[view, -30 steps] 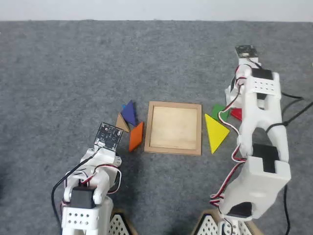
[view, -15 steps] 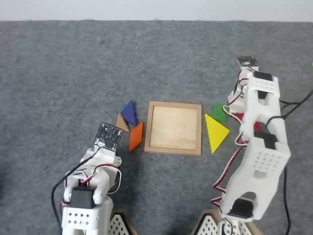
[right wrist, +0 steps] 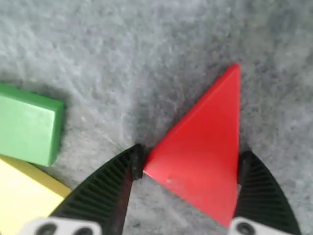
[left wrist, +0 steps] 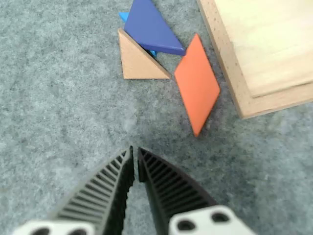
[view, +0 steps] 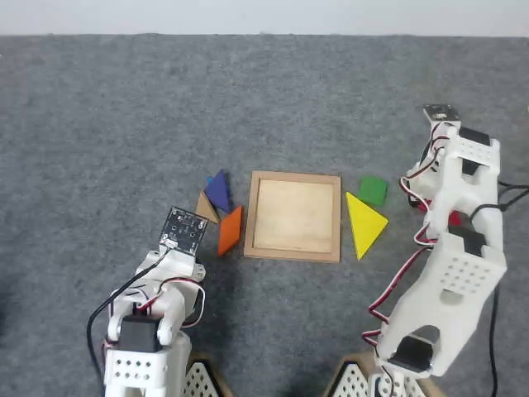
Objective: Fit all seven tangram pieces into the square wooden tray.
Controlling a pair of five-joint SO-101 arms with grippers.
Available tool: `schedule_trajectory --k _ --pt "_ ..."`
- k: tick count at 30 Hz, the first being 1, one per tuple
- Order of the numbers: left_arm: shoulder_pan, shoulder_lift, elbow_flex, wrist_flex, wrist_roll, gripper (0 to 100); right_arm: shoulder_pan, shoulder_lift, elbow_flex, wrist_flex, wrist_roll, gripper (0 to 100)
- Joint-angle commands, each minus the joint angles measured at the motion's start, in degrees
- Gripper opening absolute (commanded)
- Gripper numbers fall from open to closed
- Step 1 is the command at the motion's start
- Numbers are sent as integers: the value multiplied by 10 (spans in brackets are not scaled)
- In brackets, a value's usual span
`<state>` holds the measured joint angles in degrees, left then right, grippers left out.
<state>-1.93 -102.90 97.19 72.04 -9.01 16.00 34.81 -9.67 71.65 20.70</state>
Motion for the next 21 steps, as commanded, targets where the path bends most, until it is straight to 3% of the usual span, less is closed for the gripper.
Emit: schedule_trajectory --k 1,7,13,18,21 --pt "-2 -10 -7 2 4 15 -1 -25 32 7 7 296" --pt "-2 -10 -7 2 4 15 -6 -41 60 3 11 294" --pt "-2 -10 -7 2 4 15 -5 -43 72 13 11 135" --pt "-2 -10 -7 2 4 15 -4 -44 72 29 25 151" --pt "-2 -10 -7 2 4 15 -4 -66 80 33 23 103"
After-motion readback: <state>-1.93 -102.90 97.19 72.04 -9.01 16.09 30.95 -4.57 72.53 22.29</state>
